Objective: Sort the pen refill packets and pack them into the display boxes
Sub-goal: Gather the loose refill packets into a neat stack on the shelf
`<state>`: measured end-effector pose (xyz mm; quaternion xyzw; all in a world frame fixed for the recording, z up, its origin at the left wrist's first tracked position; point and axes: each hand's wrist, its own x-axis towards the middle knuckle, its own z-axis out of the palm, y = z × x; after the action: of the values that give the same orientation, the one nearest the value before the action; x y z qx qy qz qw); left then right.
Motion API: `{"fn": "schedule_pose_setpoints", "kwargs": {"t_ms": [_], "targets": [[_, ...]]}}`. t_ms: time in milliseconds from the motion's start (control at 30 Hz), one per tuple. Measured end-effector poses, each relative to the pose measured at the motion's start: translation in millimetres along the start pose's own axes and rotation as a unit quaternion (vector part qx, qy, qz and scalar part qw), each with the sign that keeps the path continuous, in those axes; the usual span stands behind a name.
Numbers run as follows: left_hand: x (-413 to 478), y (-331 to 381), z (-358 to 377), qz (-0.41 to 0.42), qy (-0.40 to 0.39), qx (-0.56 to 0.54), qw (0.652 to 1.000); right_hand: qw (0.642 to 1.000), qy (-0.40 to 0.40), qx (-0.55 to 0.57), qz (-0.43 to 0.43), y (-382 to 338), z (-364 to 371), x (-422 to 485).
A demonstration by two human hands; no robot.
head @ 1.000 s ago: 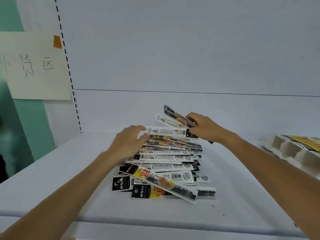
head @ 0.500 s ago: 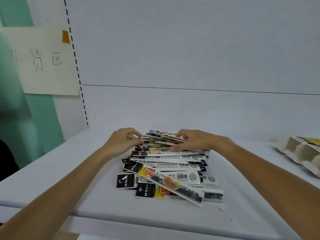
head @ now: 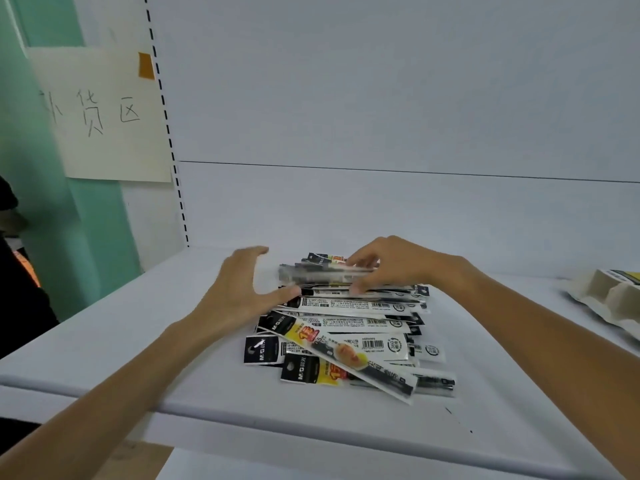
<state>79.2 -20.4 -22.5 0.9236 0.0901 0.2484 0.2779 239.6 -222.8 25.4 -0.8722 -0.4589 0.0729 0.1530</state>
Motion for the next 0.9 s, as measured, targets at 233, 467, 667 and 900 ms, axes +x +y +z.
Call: {"fn": "schedule_pose_setpoints", "kwargs": {"t_ms": [233,467,667,900], "targets": [[-28,42,24,0.316,-0.118,0.199,0.920,0.973,0.128,0.146,0.125,20,-23,1],[-20,52,47,0.273,-0.132,0.282,0.910,0.988,0.000,0.018,0.153,31,6,31],[-6,51,49,0.244,-0.140,0.284,0.917,0.990,-0.069,-0.003,0.127,23,12,40],[17,35,54,0.315,0.003,0.205,0.927,0.991,-0.061,0.078,0.090,16,3,21]]}}
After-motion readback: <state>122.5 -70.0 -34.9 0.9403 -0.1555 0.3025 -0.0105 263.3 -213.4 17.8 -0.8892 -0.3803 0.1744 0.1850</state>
